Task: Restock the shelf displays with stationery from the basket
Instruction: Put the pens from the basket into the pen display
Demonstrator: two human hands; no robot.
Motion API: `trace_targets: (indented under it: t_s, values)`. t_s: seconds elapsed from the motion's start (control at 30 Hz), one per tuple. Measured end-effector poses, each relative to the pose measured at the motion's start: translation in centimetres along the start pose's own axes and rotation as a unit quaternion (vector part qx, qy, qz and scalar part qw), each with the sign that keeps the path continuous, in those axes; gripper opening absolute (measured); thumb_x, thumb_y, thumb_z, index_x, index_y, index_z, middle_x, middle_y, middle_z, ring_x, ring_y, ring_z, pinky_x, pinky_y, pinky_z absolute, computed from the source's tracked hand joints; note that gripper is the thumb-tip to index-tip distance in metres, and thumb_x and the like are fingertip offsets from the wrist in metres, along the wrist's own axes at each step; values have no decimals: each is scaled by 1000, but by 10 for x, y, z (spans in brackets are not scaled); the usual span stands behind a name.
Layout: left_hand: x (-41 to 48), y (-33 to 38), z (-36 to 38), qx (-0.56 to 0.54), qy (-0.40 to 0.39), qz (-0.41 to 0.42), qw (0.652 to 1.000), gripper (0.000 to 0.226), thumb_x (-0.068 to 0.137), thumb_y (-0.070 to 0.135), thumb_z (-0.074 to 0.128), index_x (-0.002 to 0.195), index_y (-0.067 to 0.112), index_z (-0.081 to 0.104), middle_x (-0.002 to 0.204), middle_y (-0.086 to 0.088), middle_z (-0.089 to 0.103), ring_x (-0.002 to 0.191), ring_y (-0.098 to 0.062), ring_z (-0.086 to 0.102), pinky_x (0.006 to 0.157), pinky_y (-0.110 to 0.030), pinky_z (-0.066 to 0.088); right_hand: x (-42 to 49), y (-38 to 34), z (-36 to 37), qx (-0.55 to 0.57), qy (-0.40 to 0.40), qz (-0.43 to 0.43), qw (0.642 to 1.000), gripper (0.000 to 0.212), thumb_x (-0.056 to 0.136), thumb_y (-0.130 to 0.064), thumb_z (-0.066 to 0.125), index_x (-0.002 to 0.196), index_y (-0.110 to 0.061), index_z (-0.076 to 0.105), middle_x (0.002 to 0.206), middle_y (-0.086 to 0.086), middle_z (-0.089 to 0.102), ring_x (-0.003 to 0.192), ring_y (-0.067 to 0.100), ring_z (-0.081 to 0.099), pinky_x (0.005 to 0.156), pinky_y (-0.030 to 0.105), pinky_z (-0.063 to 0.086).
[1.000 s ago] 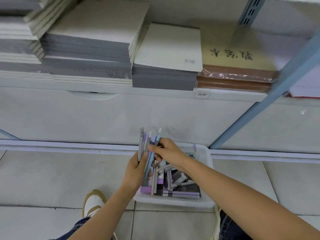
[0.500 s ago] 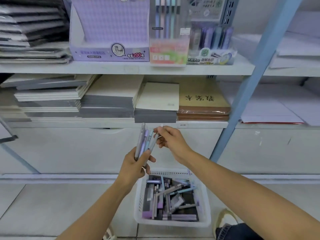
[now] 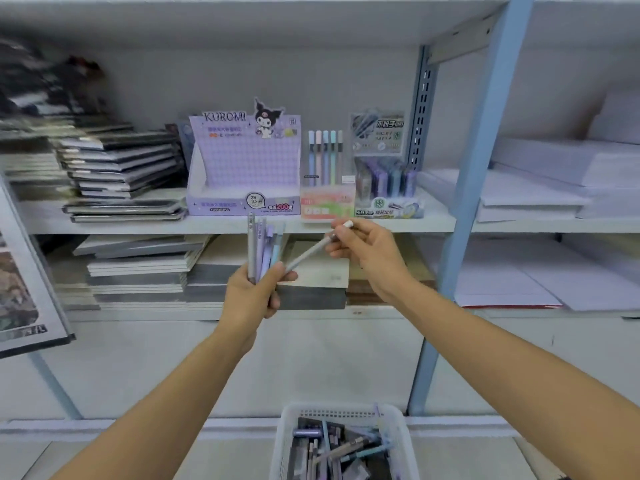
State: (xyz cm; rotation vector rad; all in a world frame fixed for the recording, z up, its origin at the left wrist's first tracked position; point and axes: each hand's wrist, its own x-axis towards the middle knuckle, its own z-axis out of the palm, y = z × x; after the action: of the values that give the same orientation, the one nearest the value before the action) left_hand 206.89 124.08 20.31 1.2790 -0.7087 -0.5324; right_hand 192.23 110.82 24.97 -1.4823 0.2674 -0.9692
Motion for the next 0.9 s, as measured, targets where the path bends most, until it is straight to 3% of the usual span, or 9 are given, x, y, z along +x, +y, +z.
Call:
trace_targets:
  t_s: [0.17,0.3,0.43,0.5,0.7,0.9]
  values:
    - [25,58,17,-6,0,58,998,18,93,32,62,91,14,62,78,-1,73,40,-9,44,38,-22,37,41,-65,-6,-46,42,-121,991,11,99,-8,50,97,-1,58,83,14,66,67,18,68,67,26,59]
    - [50,91,25,-7,-28,77,997,20,94,34,60,91,15,55,69,5,65,43,-8,46,40,-21,37,81,-100,-14,-121,81,-180,973,13,100,-9,48,101,1,55,86,18,63,64,14,68,65,26,59]
    - [79,107,32,-14,-44,82,996,21,94,34,60,91,14,53,70,1,61,45,-11,44,42,-23,36,122,-106,-21,-233,91,-184,951,19,99,-11,49,102,7,56,83,14,65,66,17,65,66,27,59]
    - [93,110,34,-10,-48,86,995,21,94,35,60,92,15,54,71,2,61,45,-11,45,43,-23,38,139,-102,-22,-280,86,-173,940,15,99,-11,51,99,1,59,81,10,65,66,16,66,66,25,58]
    - [123,109,38,-9,-62,88,994,21,94,36,60,99,15,57,72,2,62,47,-12,45,42,-24,40,169,-80,-15,-377,28,-146,914,10,98,-9,52,95,-3,60,84,10,68,79,24,69,72,28,58]
    - [138,104,40,3,-78,92,993,21,94,35,59,98,14,57,75,2,66,47,-12,47,41,-23,39,184,-79,-15,-458,-16,-143,877,15,98,-12,51,97,1,60,88,16,69,78,24,68,78,33,57]
